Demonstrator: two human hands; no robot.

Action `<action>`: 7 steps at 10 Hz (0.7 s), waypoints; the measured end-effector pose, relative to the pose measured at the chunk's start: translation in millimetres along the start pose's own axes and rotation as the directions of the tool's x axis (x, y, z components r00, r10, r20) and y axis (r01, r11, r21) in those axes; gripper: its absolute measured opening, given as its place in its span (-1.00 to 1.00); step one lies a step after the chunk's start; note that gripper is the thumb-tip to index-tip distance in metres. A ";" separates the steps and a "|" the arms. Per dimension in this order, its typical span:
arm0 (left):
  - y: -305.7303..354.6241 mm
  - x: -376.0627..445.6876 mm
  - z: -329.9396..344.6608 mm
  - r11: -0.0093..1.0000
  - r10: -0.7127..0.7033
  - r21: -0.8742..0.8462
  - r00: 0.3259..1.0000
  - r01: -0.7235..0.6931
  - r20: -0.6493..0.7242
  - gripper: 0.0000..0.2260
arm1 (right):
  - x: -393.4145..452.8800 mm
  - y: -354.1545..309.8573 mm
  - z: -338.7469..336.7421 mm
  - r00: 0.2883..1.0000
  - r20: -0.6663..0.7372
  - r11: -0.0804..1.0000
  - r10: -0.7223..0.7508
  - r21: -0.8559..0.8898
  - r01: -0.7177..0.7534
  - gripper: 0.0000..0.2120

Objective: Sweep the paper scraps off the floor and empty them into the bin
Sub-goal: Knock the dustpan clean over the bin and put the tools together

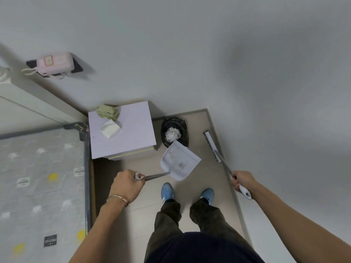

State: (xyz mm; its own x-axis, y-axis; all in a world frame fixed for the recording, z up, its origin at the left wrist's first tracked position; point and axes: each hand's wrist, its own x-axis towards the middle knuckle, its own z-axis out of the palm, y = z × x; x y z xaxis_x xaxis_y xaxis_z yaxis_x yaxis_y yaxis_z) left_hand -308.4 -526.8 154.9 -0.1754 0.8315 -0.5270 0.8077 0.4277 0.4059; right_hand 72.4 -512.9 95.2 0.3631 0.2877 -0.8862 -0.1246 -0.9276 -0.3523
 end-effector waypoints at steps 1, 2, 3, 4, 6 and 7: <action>2.9 3.3 34.4 0.999 -0.016 0.035 1.000 0.015 0.022 -0.82 | 18.6 -6.3 -3.3 1.000 0.004 0.997 0.002 -0.083 -0.002 -0.71; 1.2 13.1 76.3 0.998 -0.045 0.057 0.997 0.042 0.056 -0.77 | 43.2 -13.5 -3.4 0.999 0.031 0.972 -0.014 -0.234 0.021 -0.66; -0.4 24.3 120.3 0.993 -0.072 0.098 0.991 0.061 0.114 -0.72 | 67.0 -26.2 -1.4 0.997 0.056 0.905 -0.051 -0.419 0.070 -0.71; -3.1 39.9 162.2 0.983 -0.093 0.173 0.983 0.065 0.158 -0.69 | 92.7 -29.1 1.9 0.994 0.076 0.838 -0.076 -0.536 0.105 -0.74; 6.9 63.0 200.6 0.960 -0.146 0.268 0.963 0.082 0.228 -0.76 | 122.7 -4.4 22.3 0.989 0.146 0.756 -0.009 -0.646 0.102 -0.70; 0.4 74.6 205.7 0.945 -0.155 0.320 0.955 0.069 0.254 -0.72 | 124.6 16.7 34.7 0.983 0.176 0.733 0.044 -0.675 0.088 -0.71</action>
State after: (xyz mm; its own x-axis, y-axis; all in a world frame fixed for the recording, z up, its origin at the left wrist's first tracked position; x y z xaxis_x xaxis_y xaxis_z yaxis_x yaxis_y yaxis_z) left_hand -205.4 -537.4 -37.8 -0.1500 0.6374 -0.7558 0.9311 0.3481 0.1087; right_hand 83.5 -484.2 -31.5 0.1892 0.2840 -0.9400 0.5633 -0.8155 -0.1330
